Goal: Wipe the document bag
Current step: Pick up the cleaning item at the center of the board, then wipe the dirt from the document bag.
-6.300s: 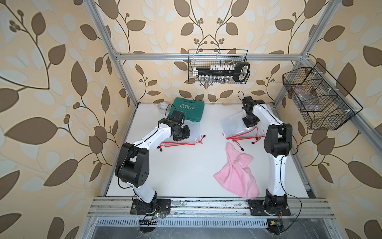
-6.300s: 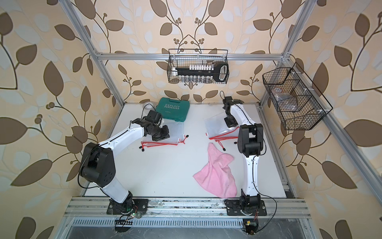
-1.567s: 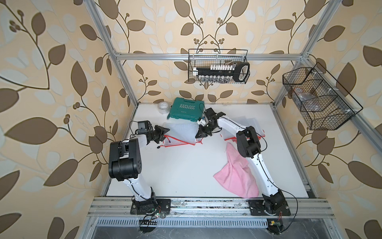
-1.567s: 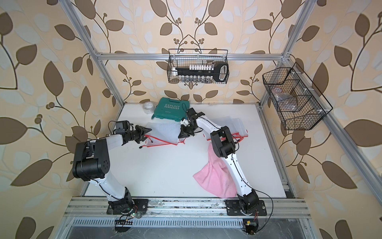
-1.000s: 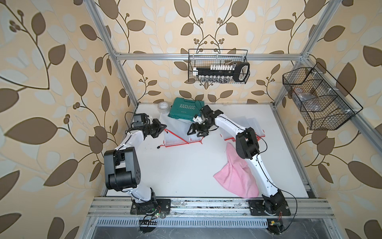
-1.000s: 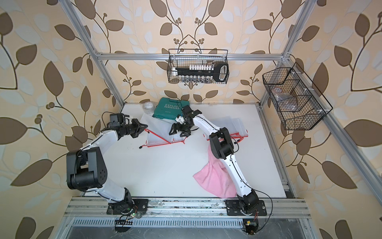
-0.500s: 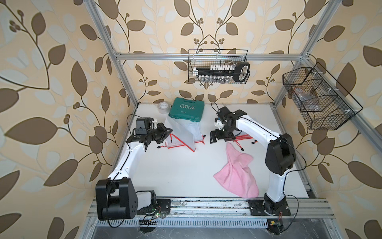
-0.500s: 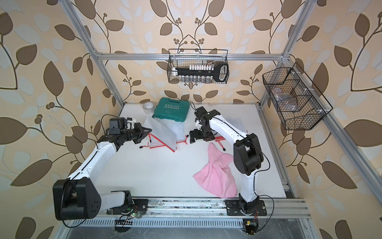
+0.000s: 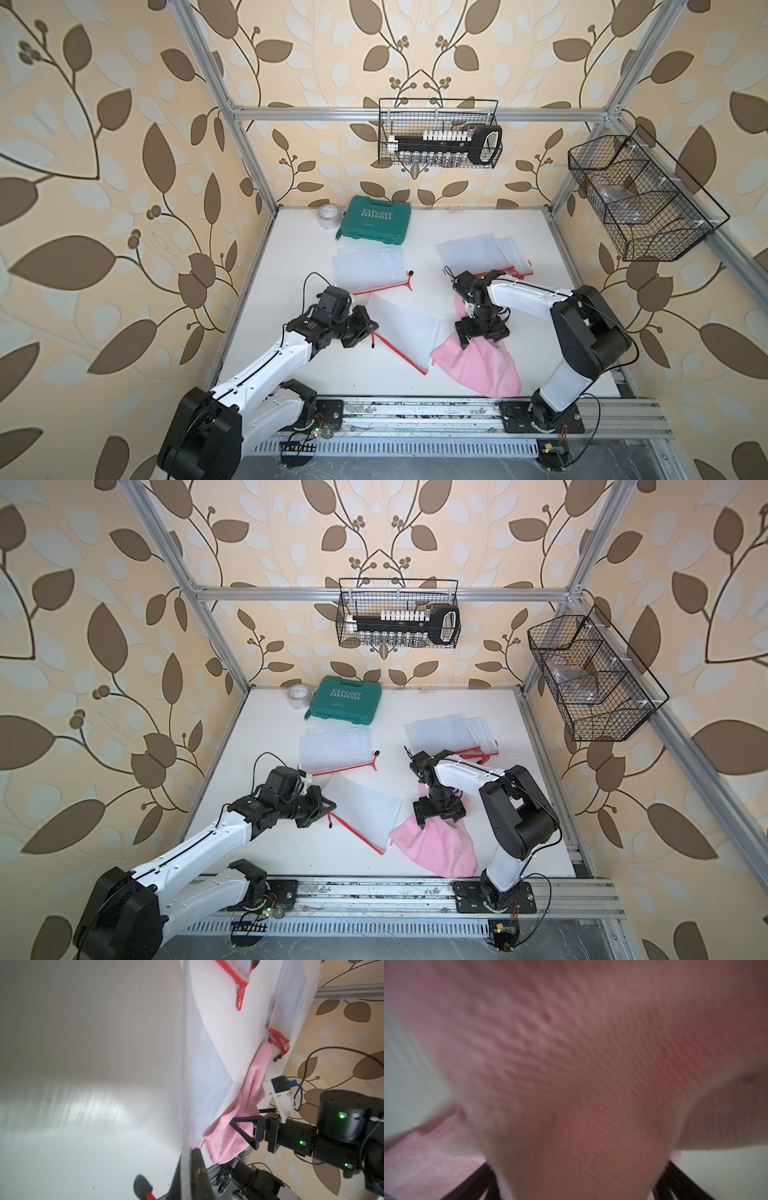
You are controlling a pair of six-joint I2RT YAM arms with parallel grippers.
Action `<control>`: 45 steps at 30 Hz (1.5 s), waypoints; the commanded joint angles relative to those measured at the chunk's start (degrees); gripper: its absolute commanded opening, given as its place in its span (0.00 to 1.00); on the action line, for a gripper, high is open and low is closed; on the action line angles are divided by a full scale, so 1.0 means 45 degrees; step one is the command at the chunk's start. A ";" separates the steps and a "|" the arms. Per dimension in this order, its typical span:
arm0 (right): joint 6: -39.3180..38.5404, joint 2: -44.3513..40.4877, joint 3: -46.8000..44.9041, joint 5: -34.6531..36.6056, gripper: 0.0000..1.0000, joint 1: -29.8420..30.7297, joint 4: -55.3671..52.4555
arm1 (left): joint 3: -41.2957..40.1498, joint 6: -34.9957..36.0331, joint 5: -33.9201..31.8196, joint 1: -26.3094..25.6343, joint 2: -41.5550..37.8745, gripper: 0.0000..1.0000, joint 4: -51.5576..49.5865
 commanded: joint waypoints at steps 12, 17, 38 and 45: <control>0.0586 -0.2862 0.3292 -0.0973 0.00 0.2259 -0.0662 | -0.1175 -0.0668 -0.1703 -0.1405 0.2152 0.00 0.3057; 0.0713 0.0195 0.5390 -0.2677 0.00 0.3848 0.1340 | -0.0767 -0.0599 -0.1645 -0.1683 0.2946 0.00 0.3496; 0.0544 -0.0469 0.2037 0.2157 0.00 0.1224 -0.0951 | -0.0547 -0.0380 -0.1723 -0.1588 0.3261 0.00 0.3510; -0.0149 0.0771 0.5452 -0.3015 0.00 0.3537 0.0421 | 0.0075 -0.0005 -0.1551 -0.1586 0.3540 0.00 0.3242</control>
